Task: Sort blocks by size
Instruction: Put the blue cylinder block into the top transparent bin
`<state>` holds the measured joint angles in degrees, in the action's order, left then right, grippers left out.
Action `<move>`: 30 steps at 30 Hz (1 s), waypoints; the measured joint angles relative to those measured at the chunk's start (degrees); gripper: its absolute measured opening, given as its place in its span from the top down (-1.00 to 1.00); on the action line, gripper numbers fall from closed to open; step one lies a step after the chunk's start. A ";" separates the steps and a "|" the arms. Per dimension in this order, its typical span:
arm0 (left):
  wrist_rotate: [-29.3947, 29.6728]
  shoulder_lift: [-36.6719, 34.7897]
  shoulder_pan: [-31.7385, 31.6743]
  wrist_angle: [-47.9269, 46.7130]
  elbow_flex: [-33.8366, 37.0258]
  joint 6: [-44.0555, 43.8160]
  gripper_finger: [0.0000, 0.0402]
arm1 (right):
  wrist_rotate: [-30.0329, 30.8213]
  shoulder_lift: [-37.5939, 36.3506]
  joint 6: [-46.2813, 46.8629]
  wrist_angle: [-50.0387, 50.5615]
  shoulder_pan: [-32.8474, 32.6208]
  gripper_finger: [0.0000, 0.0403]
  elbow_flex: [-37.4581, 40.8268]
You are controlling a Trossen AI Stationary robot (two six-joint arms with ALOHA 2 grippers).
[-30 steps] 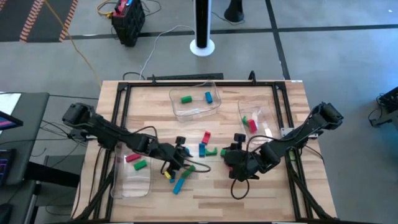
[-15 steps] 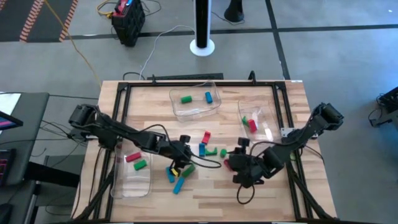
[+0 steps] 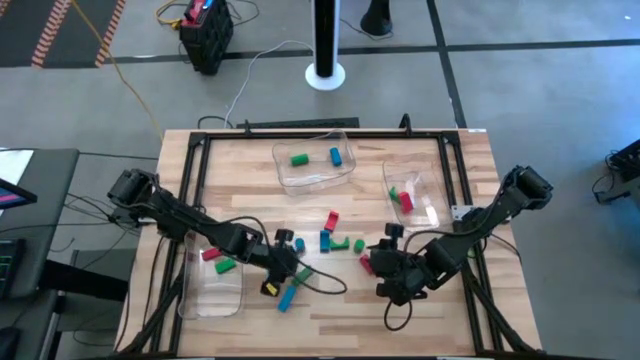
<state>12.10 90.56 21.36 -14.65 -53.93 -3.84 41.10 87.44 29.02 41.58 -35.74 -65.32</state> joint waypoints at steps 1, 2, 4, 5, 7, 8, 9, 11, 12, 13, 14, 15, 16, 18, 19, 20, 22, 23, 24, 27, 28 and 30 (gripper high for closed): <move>1.91 0.00 -0.04 -0.25 0.00 0.04 0.17 | 0.04 0.00 -0.13 -0.10 0.19 0.18 0.00; 3.76 0.02 -0.16 -0.41 0.00 0.34 0.17 | 0.04 0.00 -0.24 -0.24 0.26 0.18 0.00; 7.16 0.00 -0.38 -0.46 0.00 1.58 0.17 | 0.10 0.00 -0.34 -0.49 0.25 0.18 0.00; 8.11 0.00 -0.53 -0.45 0.00 2.14 0.17 | 0.12 0.00 -0.35 -0.52 0.25 0.18 0.00; 8.73 0.00 -1.15 -0.03 0.00 3.26 0.17 | 0.15 0.00 -0.35 -0.53 0.25 0.18 0.00; 8.78 0.05 -1.52 0.41 0.00 3.75 0.17 | 0.15 0.00 -0.37 -0.61 0.25 0.18 0.00; 8.99 0.20 -1.96 0.98 0.00 4.30 0.17 | 0.17 -0.02 -0.37 -0.69 0.25 0.18 0.00; 9.21 0.32 -2.76 1.19 0.00 5.35 0.17 | 0.18 -0.01 -0.42 -0.88 0.25 0.18 0.00; 9.22 0.35 -3.22 1.20 0.02 5.64 0.17 | 0.26 0.00 -0.49 -0.99 0.25 0.18 0.00; 9.22 0.50 -3.77 1.32 0.02 5.83 0.17 | 0.40 0.00 -0.52 -1.05 0.25 0.18 0.00; 9.21 0.58 -4.32 1.31 0.04 6.09 0.17 | 0.42 0.00 -0.52 -1.11 0.25 0.18 -0.02; 9.15 0.62 -4.87 1.39 0.31 6.19 0.16 | 0.42 0.00 -0.52 -1.19 0.25 0.18 -0.02; 8.79 0.63 -5.57 1.55 0.84 6.19 0.15 | 0.43 0.00 -0.52 -1.28 0.25 0.18 -0.02; 6.37 0.63 -7.09 2.40 1.99 6.13 0.12 | 0.44 0.00 -0.52 -1.34 0.25 0.18 -0.02; 5.30 0.66 -7.76 3.10 2.51 5.80 0.10 | 0.46 0.00 -0.52 -1.31 0.25 0.18 -0.02; 4.60 0.68 -8.28 3.38 2.93 5.49 0.08 | 0.46 0.00 -0.52 -1.33 0.25 0.18 -0.02; 4.22 0.66 -8.86 3.71 3.21 5.27 0.04 | 0.73 0.00 -0.52 -1.33 0.25 0.18 -0.02; 4.13 0.66 -8.97 3.91 3.21 5.25 0.02 | 0.83 0.00 -0.52 -1.31 0.25 0.18 -0.02; 4.02 0.66 -9.12 4.21 3.21 5.25 0.00 | 0.87 -0.02 -0.55 -1.31 0.25 0.18 -0.02; 0.91 0.66 -9.53 5.36 3.21 5.56 -0.02 | 1.20 -0.01 -0.97 -1.33 0.26 0.18 -0.02; -0.41 0.66 -9.73 5.52 3.21 5.68 -0.02 | 1.20 -0.01 -1.01 -1.33 0.37 0.18 -0.02; -1.72 1.24 -10.09 5.87 3.21 5.69 -0.01 | 1.20 0.00 -1.01 -1.33 0.68 0.18 -0.02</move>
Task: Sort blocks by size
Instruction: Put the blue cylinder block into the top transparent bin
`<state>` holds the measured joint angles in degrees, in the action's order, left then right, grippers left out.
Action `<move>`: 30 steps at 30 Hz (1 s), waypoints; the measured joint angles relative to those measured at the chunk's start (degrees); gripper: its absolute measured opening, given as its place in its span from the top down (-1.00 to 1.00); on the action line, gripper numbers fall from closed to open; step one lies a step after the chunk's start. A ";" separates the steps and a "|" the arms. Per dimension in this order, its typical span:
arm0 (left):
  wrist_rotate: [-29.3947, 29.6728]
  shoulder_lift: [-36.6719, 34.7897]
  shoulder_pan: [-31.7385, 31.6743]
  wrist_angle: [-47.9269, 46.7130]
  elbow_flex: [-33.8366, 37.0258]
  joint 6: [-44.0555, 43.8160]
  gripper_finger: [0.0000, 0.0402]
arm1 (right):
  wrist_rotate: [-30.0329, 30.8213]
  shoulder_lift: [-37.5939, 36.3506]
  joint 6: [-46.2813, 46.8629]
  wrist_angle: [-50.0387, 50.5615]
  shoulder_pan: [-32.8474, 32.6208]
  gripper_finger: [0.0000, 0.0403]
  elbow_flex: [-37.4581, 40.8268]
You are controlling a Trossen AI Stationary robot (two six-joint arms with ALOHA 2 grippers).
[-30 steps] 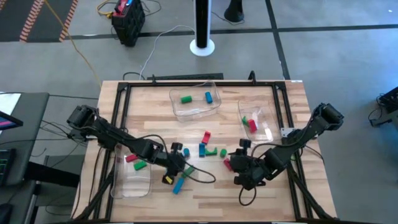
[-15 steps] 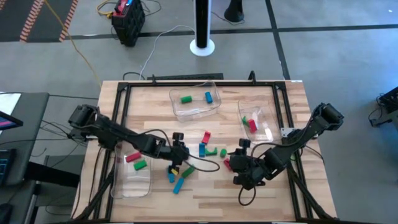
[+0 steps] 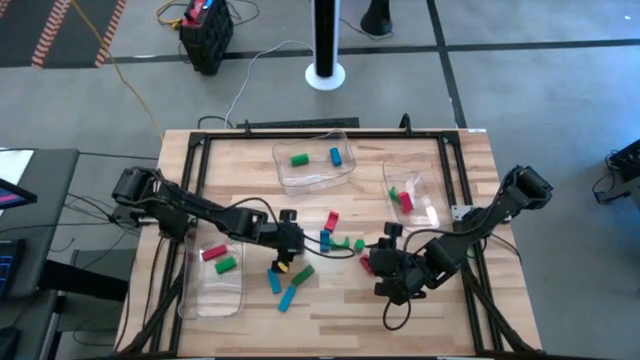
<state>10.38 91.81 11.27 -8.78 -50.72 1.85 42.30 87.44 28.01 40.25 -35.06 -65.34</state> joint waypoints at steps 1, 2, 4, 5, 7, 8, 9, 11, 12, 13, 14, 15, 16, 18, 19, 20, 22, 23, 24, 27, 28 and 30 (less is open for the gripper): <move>-0.08 0.15 -0.08 -0.56 0.00 -0.09 0.01 | 0.00 0.00 0.00 -0.02 0.11 0.18 0.00; -0.16 0.25 -0.19 -1.55 0.07 -0.13 0.04 | -0.02 0.00 0.00 -0.02 0.25 0.18 0.00; -0.58 1.07 -0.45 -1.07 0.09 -0.23 0.10 | -0.01 -0.01 0.00 -0.12 0.32 0.18 0.00; -0.82 1.35 -0.51 -0.88 0.00 -0.29 0.13 | -0.02 0.00 0.00 -0.22 0.34 0.18 0.00; -1.19 1.44 -0.52 -1.52 0.11 -0.30 0.18 | -0.02 0.00 -0.11 -0.39 0.34 0.18 0.00; -1.21 1.50 -0.51 -0.80 0.10 -0.26 0.21 | -0.02 0.00 -0.11 -0.48 0.34 0.18 0.00; -1.27 1.75 -0.51 -0.05 -0.03 -0.20 0.24 | -0.04 0.00 -0.13 -0.56 0.34 0.18 0.00; -1.34 1.84 -0.48 0.10 -0.07 -0.17 0.29 | -0.04 0.00 -0.09 -0.67 0.34 0.18 0.00; -1.44 1.82 -0.48 0.06 -0.06 -0.16 0.31 | -0.04 0.00 -0.08 -0.67 0.34 0.18 0.00; -1.51 1.83 -0.48 0.30 -0.06 0.04 0.33 | -0.06 0.00 -0.09 -0.74 0.34 0.18 0.00; -1.58 1.84 -0.48 0.46 -0.04 0.15 0.34 | -0.06 0.00 -0.08 -0.83 0.34 0.18 0.00; -1.60 1.84 -0.48 0.54 -0.04 0.24 0.35 | -0.06 0.00 -0.02 -0.85 0.34 0.18 0.00; -1.60 1.84 -0.48 0.80 -0.04 0.29 0.35 | -0.06 0.00 -0.01 -0.84 0.34 0.18 0.00; -1.60 1.86 -0.48 1.18 0.00 0.48 0.36 | -0.06 0.00 0.02 -0.85 0.34 0.18 0.00; -1.60 1.86 -0.48 1.22 0.00 0.50 0.36 | -0.06 0.00 0.02 -0.87 0.34 0.18 0.00; -1.60 1.88 -0.48 1.29 0.00 0.50 0.36 | -0.07 0.00 0.02 -0.92 0.34 0.18 0.00; -1.60 1.88 -0.48 1.30 0.00 0.59 0.36 | -0.07 0.00 0.02 -1.21 0.34 0.18 0.00; -1.62 1.88 -0.48 1.31 0.00 0.71 0.36 | -0.08 0.00 0.02 -1.44 0.34 0.18 0.00; -1.60 1.85 -0.48 1.31 0.00 0.72 0.36 | -0.08 0.00 0.00 -1.69 0.34 0.18 0.00; -1.62 0.89 -0.48 1.07 0.04 1.15 0.36 | 0.11 0.00 0.00 -2.25 0.34 0.18 0.00; -1.60 0.40 -0.48 1.10 0.04 1.40 0.37 | 0.50 0.00 0.00 -2.27 0.34 0.18 0.00; -1.60 -0.97 -0.48 1.21 0.04 1.60 0.37 | 1.24 0.00 0.00 -2.48 0.36 0.18 0.00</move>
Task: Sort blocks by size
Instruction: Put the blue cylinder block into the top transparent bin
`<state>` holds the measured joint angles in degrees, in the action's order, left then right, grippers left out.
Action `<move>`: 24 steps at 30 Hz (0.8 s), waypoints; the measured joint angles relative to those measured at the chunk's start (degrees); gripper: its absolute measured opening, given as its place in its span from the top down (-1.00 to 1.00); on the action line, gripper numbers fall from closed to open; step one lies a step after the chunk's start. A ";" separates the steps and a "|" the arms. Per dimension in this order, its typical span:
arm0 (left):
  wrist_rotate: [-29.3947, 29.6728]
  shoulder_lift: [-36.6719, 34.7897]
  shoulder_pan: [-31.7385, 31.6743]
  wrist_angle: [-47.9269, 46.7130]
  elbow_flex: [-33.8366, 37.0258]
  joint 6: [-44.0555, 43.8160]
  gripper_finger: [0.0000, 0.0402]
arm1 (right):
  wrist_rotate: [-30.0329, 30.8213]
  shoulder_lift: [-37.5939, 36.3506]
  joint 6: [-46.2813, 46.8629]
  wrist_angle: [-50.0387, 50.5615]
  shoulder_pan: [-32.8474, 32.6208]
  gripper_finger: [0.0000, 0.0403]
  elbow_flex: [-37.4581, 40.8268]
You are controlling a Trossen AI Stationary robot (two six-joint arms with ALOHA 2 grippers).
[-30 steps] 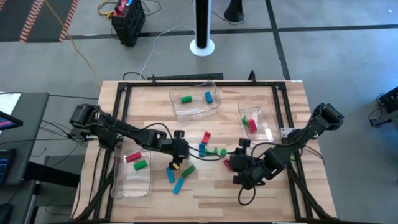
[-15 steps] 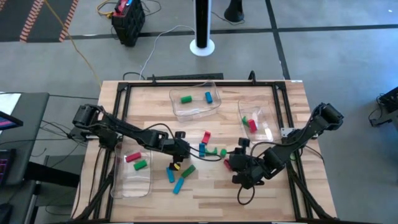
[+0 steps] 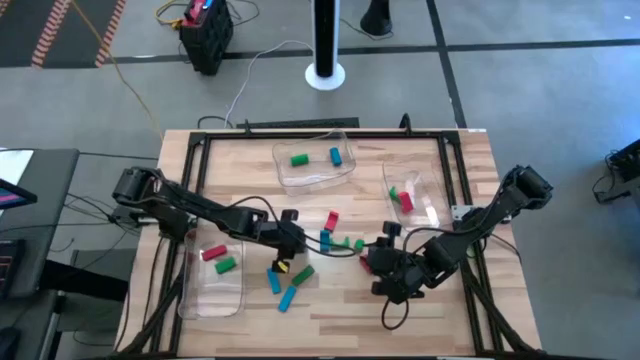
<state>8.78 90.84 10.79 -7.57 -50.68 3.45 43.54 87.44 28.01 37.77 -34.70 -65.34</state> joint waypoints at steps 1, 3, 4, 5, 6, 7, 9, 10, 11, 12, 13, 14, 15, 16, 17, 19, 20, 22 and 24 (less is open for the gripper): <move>0.00 -0.89 -0.02 0.08 0.00 0.11 0.37 | 0.24 0.00 -0.01 -0.27 0.14 0.18 0.00; 0.01 -3.10 -0.11 0.09 0.00 0.82 0.37 | 1.20 0.00 0.00 -0.79 0.50 0.18 0.00; 0.06 -4.31 -0.16 0.11 0.00 1.13 0.37 | 1.90 0.00 0.00 -0.99 0.75 0.18 0.00; 0.28 -5.75 -0.26 0.11 0.00 1.47 0.37 | 2.53 0.15 -0.03 -1.29 1.03 0.18 0.00; 0.37 -7.28 -0.38 0.11 0.00 1.66 0.37 | 3.27 0.56 -0.20 -1.90 1.36 0.18 0.00; 0.42 -8.85 -0.57 0.24 0.00 1.76 0.37 | 3.95 0.93 -0.89 -2.55 1.84 0.18 0.00; 0.47 -12.37 -1.02 0.86 0.00 1.91 0.37 | 4.47 2.20 -2.67 -4.39 2.54 0.18 0.00; 0.49 -14.06 -1.19 1.30 0.00 2.20 0.37 | 4.64 2.97 -4.01 -6.12 3.20 0.18 0.00; 0.50 -15.96 -1.38 1.46 0.00 2.59 0.37 | 4.83 3.80 -5.61 -7.84 3.67 0.18 -0.02; 0.55 -17.57 -1.51 1.60 0.00 2.87 0.37 | 5.02 4.73 -7.34 -9.44 4.08 0.18 -0.02; 0.57 -19.17 -1.64 2.17 0.00 3.01 0.37 | 5.66 5.77 -9.19 -11.42 4.67 0.18 -0.02; 0.57 -20.76 -1.79 2.38 -0.04 3.15 0.37 | 6.42 6.69 -11.02 -13.74 5.18 0.18 -0.02; 0.59 -22.21 -1.90 2.23 -0.04 3.28 0.37 | 7.20 7.50 -12.90 -15.49 5.64 0.18 -0.02; 0.57 -23.51 -2.01 2.28 -0.04 3.42 0.37 | 8.10 8.27 -14.71 -17.07 5.96 0.18 -0.02; 0.57 -24.80 -2.17 2.42 -0.04 3.42 0.37 | 8.89 8.86 -16.27 -18.99 6.40 0.18 -0.02; 0.57 -26.78 -2.25 2.50 -0.04 3.40 0.37 | 9.63 9.94 -19.33 -22.54 7.39 0.18 -0.02; 0.57 -27.50 -2.25 2.88 -0.04 3.38 0.37 | 9.65 10.44 -20.96 -24.78 7.96 0.18 -0.02; 0.21 -28.25 -2.27 3.31 -0.04 3.40 0.37 | 9.65 11.26 -24.40 -30.19 9.12 0.18 0.00; -0.23 -28.29 -2.27 4.41 -0.04 3.42 0.37 | 9.63 11.36 -28.02 -34.91 10.03 0.18 0.00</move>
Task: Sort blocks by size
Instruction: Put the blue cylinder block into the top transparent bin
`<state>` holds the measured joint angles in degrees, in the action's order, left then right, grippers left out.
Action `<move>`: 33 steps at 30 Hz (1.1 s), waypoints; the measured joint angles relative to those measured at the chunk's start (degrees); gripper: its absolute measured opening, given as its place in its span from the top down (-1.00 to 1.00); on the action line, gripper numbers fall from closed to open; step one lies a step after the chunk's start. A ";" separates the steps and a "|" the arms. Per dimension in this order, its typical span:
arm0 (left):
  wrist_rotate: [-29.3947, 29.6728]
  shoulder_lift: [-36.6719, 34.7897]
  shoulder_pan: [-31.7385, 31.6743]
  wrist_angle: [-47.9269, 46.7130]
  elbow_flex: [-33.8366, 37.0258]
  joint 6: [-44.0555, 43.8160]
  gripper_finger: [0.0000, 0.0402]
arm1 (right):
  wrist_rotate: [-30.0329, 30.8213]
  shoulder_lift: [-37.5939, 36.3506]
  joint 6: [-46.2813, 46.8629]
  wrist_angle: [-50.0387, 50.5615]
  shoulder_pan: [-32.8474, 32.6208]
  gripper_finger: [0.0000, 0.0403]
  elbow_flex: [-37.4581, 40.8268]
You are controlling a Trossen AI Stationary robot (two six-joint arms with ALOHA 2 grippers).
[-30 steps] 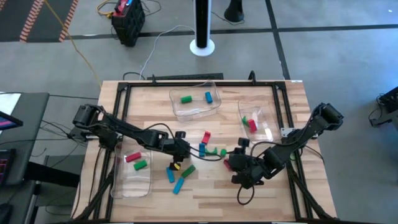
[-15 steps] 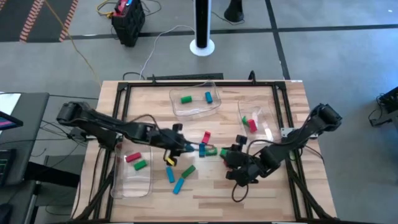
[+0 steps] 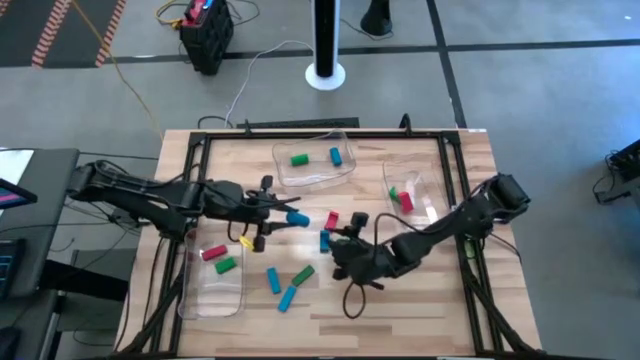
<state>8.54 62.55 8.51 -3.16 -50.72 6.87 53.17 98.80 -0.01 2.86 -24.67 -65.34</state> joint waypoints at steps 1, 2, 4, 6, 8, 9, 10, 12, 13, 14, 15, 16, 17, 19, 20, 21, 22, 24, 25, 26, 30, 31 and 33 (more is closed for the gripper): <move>-0.14 0.05 0.01 0.03 0.00 0.00 0.37 | -0.13 -0.01 -1.52 -2.14 0.50 0.18 0.00; -0.28 0.05 0.02 -0.03 0.00 0.00 0.37 | -0.21 -0.02 -2.89 -4.47 0.91 0.18 0.00; -0.40 0.17 0.02 0.01 0.00 0.02 0.37 | -0.27 -0.04 -5.88 -8.17 1.51 0.18 0.00; -0.40 0.33 0.02 0.07 0.00 0.06 0.37 | -0.84 -0.06 -8.68 -11.94 1.64 0.18 0.00; -0.40 0.38 0.02 -0.03 0.00 0.42 0.37 | -3.79 -0.17 -9.77 -14.14 2.21 0.17 0.00; -0.39 0.37 0.02 0.02 0.00 0.42 0.37 | -4.93 -0.17 -9.80 -14.90 2.50 0.16 0.00; -0.40 0.35 0.02 0.05 0.00 0.42 0.37 | -5.15 -0.17 -9.68 -15.17 2.67 0.14 0.00; -0.40 0.34 0.02 0.06 0.00 0.63 0.37 | -5.17 -0.17 -9.70 -15.45 3.11 0.08 0.00; -0.40 0.34 0.02 -0.02 0.00 0.63 0.37 | -5.26 -0.17 -9.70 -15.59 3.27 0.05 0.00; -0.42 0.34 0.02 -0.02 0.00 0.63 0.37 | -5.27 -0.17 -9.68 -15.78 3.53 0.01 0.00; -0.65 0.34 0.02 0.02 0.00 0.63 0.37 | -5.27 -0.17 -9.66 -16.08 3.69 -0.03 0.00; -1.04 0.34 0.02 0.06 0.00 0.63 0.37 | -5.33 -0.17 -9.66 -16.29 3.90 -0.06 0.00; -1.38 0.34 0.02 0.08 0.00 0.62 0.37 | -5.36 -0.17 -9.67 -16.57 4.02 -0.10 0.00; -1.81 0.34 0.02 0.05 0.00 0.59 0.37 | -6.62 -0.17 -9.68 -17.20 4.22 -0.15 0.00; -1.91 0.34 0.02 0.05 0.00 0.59 0.37 | -7.99 -0.17 -9.74 -17.61 4.43 -0.17 0.00; -1.91 0.34 0.02 0.09 0.00 0.59 0.37 | -9.52 -0.17 -10.15 -18.32 4.67 -0.18 0.00; -1.93 0.34 0.02 0.11 0.00 0.57 0.37 | -11.12 -0.17 -10.55 -19.14 4.83 -0.19 0.00; -2.00 0.34 0.02 0.17 0.00 0.57 0.37 | -12.79 -0.17 -10.92 -20.53 5.04 -0.19 0.01; -1.98 0.31 0.02 0.22 0.00 0.54 0.37 | -12.88 -0.15 -11.32 -21.07 5.28 -0.19 0.04; -1.97 0.27 0.02 0.20 0.00 0.52 0.37 | -13.00 -0.08 -11.85 -21.41 5.38 -0.19 0.04; -1.93 0.26 0.02 0.30 -0.01 0.29 0.38 | -13.68 -0.05 -12.32 -22.64 6.00 -0.19 0.13; -1.93 0.21 0.02 0.34 -0.02 0.26 0.38 | -14.51 -0.04 -12.29 -22.93 6.29 -0.19 0.13; -2.33 0.21 0.02 0.38 -0.05 0.15 0.38 | -15.80 -0.04 -12.14 -23.33 6.86 -0.19 0.13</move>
<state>6.21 62.76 8.54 -2.78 -50.77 7.02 37.37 98.76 -12.16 -20.47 -17.81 -65.21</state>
